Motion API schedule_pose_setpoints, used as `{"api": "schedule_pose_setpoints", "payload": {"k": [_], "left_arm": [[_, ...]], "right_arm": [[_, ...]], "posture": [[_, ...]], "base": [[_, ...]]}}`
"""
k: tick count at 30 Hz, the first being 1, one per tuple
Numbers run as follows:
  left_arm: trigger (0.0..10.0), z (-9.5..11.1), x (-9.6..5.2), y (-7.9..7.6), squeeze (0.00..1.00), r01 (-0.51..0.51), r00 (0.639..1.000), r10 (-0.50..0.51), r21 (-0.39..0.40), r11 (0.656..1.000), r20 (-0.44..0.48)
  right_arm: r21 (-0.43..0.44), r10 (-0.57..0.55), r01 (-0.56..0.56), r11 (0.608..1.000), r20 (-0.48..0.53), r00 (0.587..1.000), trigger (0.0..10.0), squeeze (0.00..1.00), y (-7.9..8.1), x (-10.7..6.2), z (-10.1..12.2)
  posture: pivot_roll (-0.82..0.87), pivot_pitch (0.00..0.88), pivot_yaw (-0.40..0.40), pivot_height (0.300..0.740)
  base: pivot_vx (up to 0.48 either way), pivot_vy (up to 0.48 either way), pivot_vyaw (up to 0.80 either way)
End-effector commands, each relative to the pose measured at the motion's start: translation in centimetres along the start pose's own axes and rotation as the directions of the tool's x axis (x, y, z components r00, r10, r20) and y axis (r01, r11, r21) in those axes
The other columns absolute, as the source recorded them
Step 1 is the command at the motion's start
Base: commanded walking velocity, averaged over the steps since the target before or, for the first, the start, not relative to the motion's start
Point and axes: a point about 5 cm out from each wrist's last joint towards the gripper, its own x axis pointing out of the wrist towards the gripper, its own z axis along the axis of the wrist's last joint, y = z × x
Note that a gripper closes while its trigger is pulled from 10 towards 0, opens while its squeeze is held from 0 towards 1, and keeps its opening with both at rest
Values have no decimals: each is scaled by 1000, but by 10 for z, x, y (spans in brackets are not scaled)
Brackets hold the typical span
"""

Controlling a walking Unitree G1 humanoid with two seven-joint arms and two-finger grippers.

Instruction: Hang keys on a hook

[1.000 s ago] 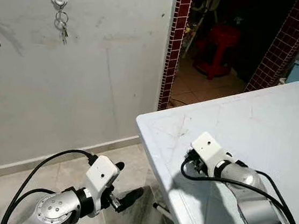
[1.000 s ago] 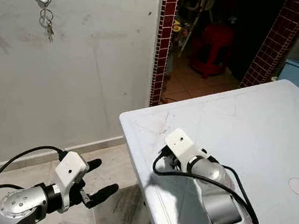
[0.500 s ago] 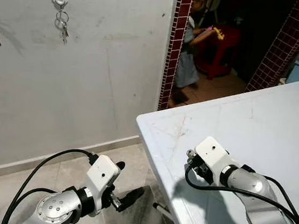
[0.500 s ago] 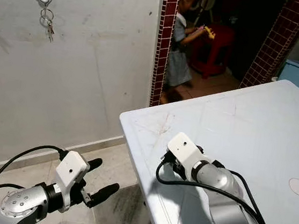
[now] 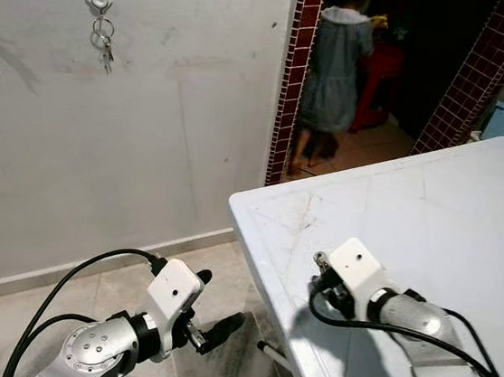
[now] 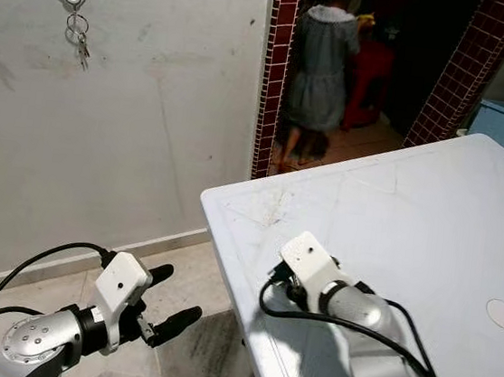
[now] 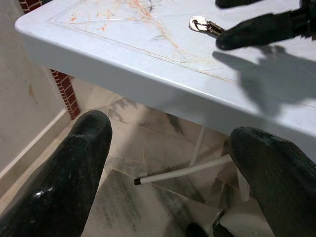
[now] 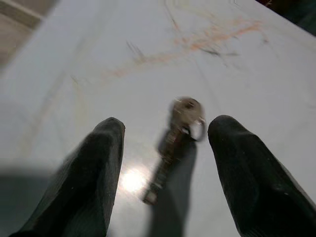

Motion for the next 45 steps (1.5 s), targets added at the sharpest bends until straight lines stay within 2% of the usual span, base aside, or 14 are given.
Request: {"api": "schedule_pose_setpoints", "payload": {"k": [1,7,17,25,28,33,34,35,36,37,38,41,42,45], "left_arm": [[10000,0,0,0,0,-3,1000,3,8,1000,-4],[10000,1,2,-1,0,-5,1000,5,6,1000,0],[10000,1,2,-1,0,-6,1000,6,0,1000,4],[10000,2,2,-1,0,-7,1000,7,0,1000,5],[10000,2,2,-1,0,-8,1000,8,1,1000,5],[10000,2,2,-2,0,-9,1000,9,1,1000,5],[10000,2,2,-2,0,-9,1000,9,2,1000,5],[10000,1,2,-2,0,-10,1000,10,3,1000,4],[10000,1,2,-2,0,-10,1000,10,3,1000,4],[10000,1,2,-2,0,-10,1000,10,3,1000,3],[10000,1,2,-2,0,-10,1000,10,4,1000,3],[10000,1,2,-2,0,-9,1000,9,4,1000,3],[10000,1,1,-2,0,-8,1000,8,5,1000,2],[10000,1,1,-2,0,-8,1000,8,6,1000,1]], "right_arm": [[39,-3,4,999,-13,1000,10000,0,1,0,-3],[72,6,-5,997,-21,1000,10000,0,6,4,-4],[79,-56,59,995,-38,998,10000,0,-5,3,-7],[135,-77,83,987,-49,996,10000,0,-9,11,-9],[248,-43,60,967,-72,996,10000,0,-5,15,-15],[327,-34,64,943,-98,995,10000,0,-5,18,-21],[340,-31,64,938,-102,994,9490,0,-5,19,-23],[359,-25,64,931,-114,993,5569,0,-4,19,-25],[370,-21,65,927,-122,992,5569,0,-4,19,-27],[382,-15,63,922,-126,992,4431,0,-3,19,-28],[389,-12,61,919,-127,992,2196,0,-3,19,-29],[407,0,55,912,-132,991,1804,0,-1,19,-32],[411,2,55,910,-137,991,0,0,0,18,-34],[410,0,57,910,-138,990,0,0,0,17,-34]], "posture": [[63,26,-1,740],[63,37,-8,740],[58,37,-10,740],[58,36,-9,740],[63,33,-10,740],[65,32,-9,740],[67,31,-11,740],[68,30,-11,740],[68,30,-11,740],[68,30,-11,740],[68,30,-11,740],[68,30,-11,740],[69,28,-9,740],[68,27,-8,740]], "base": [[0,0,0],[0,0,0],[0,0,0],[0,0,0],[0,0,0],[0,0,0],[0,0,0],[0,0,0],[0,0,0],[0,0,0],[0,0,0],[0,0,0],[0,0,0],[0,0,0]]}}
